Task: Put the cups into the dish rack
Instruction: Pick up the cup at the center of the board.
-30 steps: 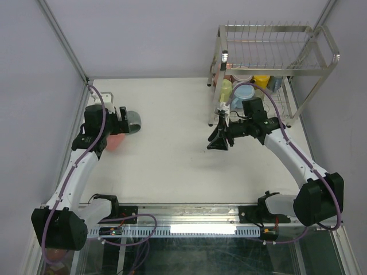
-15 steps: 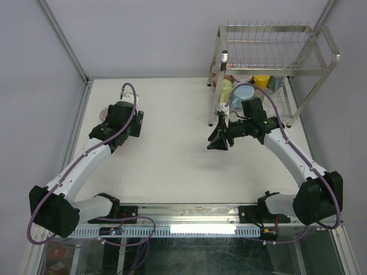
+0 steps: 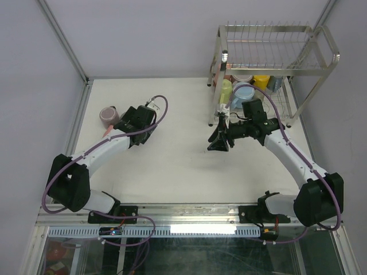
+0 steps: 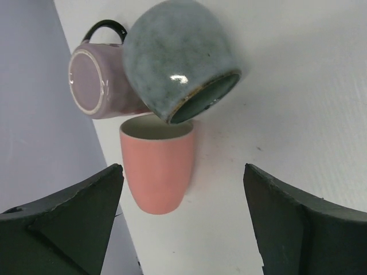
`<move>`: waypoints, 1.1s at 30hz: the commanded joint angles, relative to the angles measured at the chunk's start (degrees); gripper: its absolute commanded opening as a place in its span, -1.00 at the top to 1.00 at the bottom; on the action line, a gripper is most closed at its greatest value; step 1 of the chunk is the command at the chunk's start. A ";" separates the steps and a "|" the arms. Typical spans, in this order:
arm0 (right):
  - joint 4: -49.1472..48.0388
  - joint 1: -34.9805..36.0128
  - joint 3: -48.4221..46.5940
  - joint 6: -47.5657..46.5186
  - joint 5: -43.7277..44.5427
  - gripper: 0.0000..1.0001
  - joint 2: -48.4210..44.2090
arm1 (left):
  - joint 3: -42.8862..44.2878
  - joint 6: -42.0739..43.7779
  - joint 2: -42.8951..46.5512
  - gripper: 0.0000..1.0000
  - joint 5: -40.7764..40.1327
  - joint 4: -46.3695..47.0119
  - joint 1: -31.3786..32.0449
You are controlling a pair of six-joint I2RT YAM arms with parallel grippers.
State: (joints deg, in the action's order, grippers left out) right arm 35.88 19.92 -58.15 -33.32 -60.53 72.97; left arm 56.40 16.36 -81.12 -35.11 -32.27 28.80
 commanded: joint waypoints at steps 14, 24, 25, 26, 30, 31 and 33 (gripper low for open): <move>-2.12 0.60 0.88 1.33 -4.61 0.07 -5.63 | -9.47 21.70 -9.25 -0.52 -11.95 38.97 -1.54; -2.41 0.56 1.20 1.37 -4.24 0.06 -7.55 | -7.27 23.50 -15.66 -0.04 -9.84 44.35 -4.57; -2.39 0.56 1.20 1.33 -4.17 0.06 -7.57 | -7.25 23.63 -16.06 0.01 -9.87 44.70 -4.70; -2.39 0.56 1.14 1.33 -4.11 0.07 -7.64 | -7.24 23.86 -16.35 0.03 -9.81 45.45 -4.73; -2.33 0.56 1.17 1.26 -3.98 0.07 -7.67 | -7.88 25.36 -16.52 0.21 -9.84 49.58 -4.74; -2.33 0.56 1.19 1.24 -3.96 0.07 -7.67 | -7.94 25.89 -16.52 0.30 -9.91 50.52 -4.75; -2.33 0.56 1.20 1.16 -3.87 0.07 -7.60 | -7.90 26.31 -16.40 0.50 -10.05 51.86 -4.79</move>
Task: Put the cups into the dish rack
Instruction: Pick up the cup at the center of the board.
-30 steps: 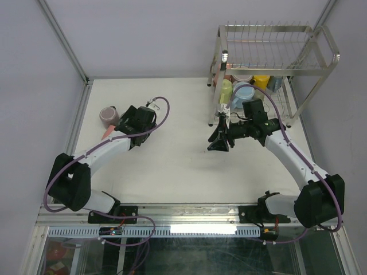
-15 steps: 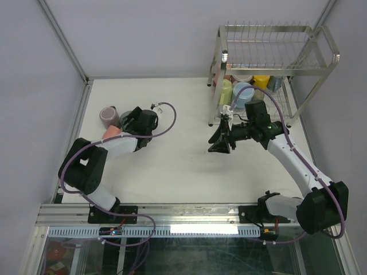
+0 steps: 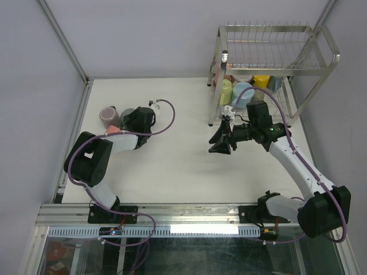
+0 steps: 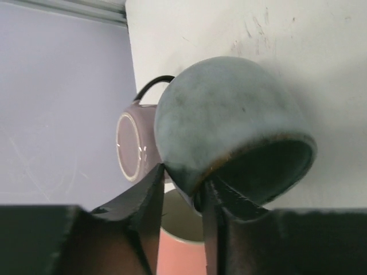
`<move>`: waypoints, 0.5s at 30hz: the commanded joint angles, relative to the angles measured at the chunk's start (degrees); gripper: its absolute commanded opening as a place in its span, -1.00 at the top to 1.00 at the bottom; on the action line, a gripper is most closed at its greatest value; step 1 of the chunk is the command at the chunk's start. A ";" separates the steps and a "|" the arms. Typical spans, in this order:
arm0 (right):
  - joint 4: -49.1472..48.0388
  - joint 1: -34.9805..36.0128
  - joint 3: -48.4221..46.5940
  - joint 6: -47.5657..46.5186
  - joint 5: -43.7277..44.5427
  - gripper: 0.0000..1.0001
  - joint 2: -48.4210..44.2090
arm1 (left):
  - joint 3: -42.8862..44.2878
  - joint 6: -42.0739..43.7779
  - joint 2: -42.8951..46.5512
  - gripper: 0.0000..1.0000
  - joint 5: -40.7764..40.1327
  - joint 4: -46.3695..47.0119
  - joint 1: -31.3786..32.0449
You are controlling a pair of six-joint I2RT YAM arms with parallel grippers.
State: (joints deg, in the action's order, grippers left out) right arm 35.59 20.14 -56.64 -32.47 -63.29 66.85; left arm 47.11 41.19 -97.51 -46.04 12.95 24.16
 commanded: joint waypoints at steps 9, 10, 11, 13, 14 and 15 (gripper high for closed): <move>-1.84 0.34 -0.43 0.22 -0.94 0.07 -1.28 | 3.09 -2.06 6.92 1.00 3.86 6.25 -0.16; -1.88 0.38 -0.41 0.21 -0.94 0.07 -1.21 | 3.55 -3.59 8.31 1.00 4.60 5.01 -0.11; -1.93 0.30 -0.41 0.21 -1.08 0.07 -1.20 | 4.00 -5.06 9.70 1.00 5.47 3.72 -0.15; -1.89 0.34 -0.55 0.34 -1.36 0.06 -1.12 | 5.11 -8.93 12.60 1.00 8.21 0.46 -0.09; -1.87 0.34 -0.49 0.38 -1.56 0.07 -1.14 | 5.47 -11.27 14.28 1.00 9.78 -1.07 -0.12; -1.91 0.34 -0.49 0.51 -1.77 0.07 -1.11 | 5.75 -13.33 16.20 1.00 11.55 -3.10 -0.15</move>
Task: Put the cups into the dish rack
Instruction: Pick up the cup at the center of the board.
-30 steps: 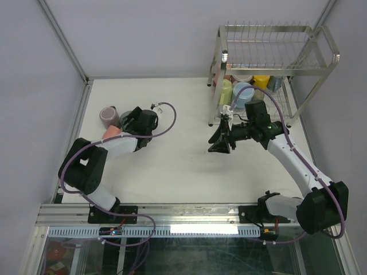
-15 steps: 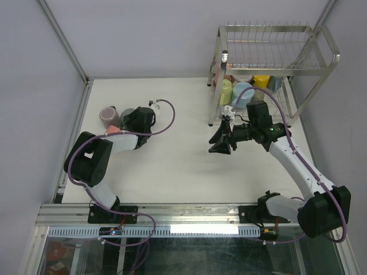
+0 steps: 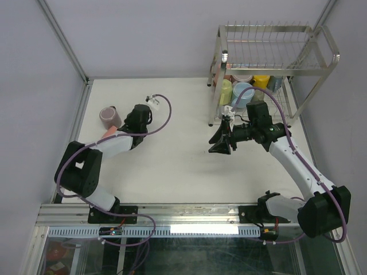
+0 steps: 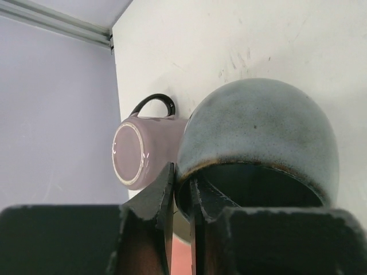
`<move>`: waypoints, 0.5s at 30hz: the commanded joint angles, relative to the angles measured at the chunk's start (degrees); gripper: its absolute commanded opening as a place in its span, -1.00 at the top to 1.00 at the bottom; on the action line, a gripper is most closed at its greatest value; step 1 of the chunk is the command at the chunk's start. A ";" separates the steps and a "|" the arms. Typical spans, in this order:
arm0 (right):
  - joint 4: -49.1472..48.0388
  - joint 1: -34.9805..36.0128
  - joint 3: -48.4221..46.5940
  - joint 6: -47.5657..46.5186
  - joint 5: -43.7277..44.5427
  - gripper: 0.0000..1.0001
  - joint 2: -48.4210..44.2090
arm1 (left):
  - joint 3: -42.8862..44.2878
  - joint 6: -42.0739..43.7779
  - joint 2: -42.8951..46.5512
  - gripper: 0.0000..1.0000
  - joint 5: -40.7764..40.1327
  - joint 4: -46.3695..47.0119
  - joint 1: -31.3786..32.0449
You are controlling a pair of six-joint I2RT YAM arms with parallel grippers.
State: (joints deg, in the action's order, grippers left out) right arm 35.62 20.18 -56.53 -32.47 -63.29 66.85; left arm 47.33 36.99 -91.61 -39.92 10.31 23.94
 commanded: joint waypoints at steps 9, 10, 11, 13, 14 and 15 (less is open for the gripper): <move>-4.17 0.21 -0.05 2.92 -4.23 0.06 -1.60 | 1.51 -33.96 26.65 1.00 25.59 -7.33 0.05; -5.04 0.13 0.34 3.65 -4.50 0.06 -1.77 | 0.19 -37.50 28.24 1.00 28.10 -7.23 0.13; -6.36 0.12 0.75 4.93 -4.69 0.05 -2.07 | -1.21 -40.96 29.76 1.00 30.56 -6.46 0.07; -9.76 -0.05 1.97 7.85 -5.27 0.05 -2.60 | -4.86 -47.82 32.58 1.00 35.75 -3.34 0.13; -11.74 -0.21 2.64 9.59 -5.49 0.04 -2.95 | -6.99 -52.60 34.49 1.00 38.03 -0.45 0.06; -13.66 -0.35 3.38 11.91 -5.79 0.03 -3.00 | -9.48 -56.30 35.77 1.00 40.07 2.87 0.11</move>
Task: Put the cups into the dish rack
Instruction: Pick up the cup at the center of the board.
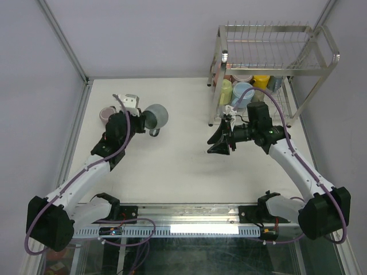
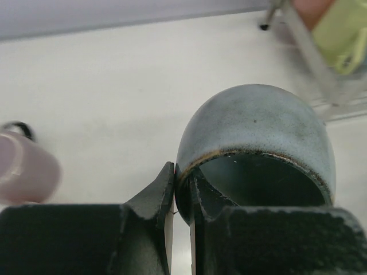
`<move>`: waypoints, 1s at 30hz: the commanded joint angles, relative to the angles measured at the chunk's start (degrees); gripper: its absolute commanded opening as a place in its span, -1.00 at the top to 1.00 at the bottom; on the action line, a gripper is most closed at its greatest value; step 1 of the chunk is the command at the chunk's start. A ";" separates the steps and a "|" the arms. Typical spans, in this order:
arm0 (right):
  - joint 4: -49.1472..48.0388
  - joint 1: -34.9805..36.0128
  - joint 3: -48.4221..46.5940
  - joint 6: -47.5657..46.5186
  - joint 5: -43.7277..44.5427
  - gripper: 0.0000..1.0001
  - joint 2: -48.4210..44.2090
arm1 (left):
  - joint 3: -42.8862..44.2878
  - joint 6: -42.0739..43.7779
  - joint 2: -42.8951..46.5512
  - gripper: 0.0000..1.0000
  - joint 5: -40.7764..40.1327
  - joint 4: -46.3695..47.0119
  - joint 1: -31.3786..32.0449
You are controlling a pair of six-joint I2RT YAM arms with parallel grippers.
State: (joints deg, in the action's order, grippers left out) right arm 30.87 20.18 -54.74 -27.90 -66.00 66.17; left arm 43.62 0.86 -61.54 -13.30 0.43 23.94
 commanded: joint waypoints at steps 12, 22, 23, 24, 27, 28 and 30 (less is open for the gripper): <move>-31.02 -3.18 8.21 27.96 -9.79 -0.08 -1.62 | -23.52 -53.26 6.71 1.00 22.88 53.41 3.31; -50.87 -3.42 10.88 47.79 -11.19 -0.20 0.03 | -24.49 -58.48 2.66 1.00 19.26 68.70 8.04; -52.39 -3.09 10.77 49.49 -11.34 -0.21 0.44 | -24.13 -58.66 2.25 1.00 19.08 69.46 8.31; -53.70 -2.73 10.53 50.75 -11.53 -0.21 0.90 | -23.66 -58.84 1.91 1.00 18.90 70.26 8.58; -54.89 -1.04 8.75 53.01 -11.78 -0.23 1.69 | -22.46 -59.14 0.75 1.00 18.00 72.44 9.37; -54.76 -0.20 7.99 53.36 -11.57 -0.25 1.69 | -21.92 -59.13 0.39 1.00 17.66 73.12 9.59; -53.46 1.52 6.55 53.52 -10.03 -0.31 1.60 | -20.73 -59.15 -0.55 1.00 17.36 74.30 10.08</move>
State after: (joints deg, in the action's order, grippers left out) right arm -18.26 18.96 -43.70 20.99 -76.09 68.10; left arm 17.30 -55.48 -61.91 6.07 60.25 32.99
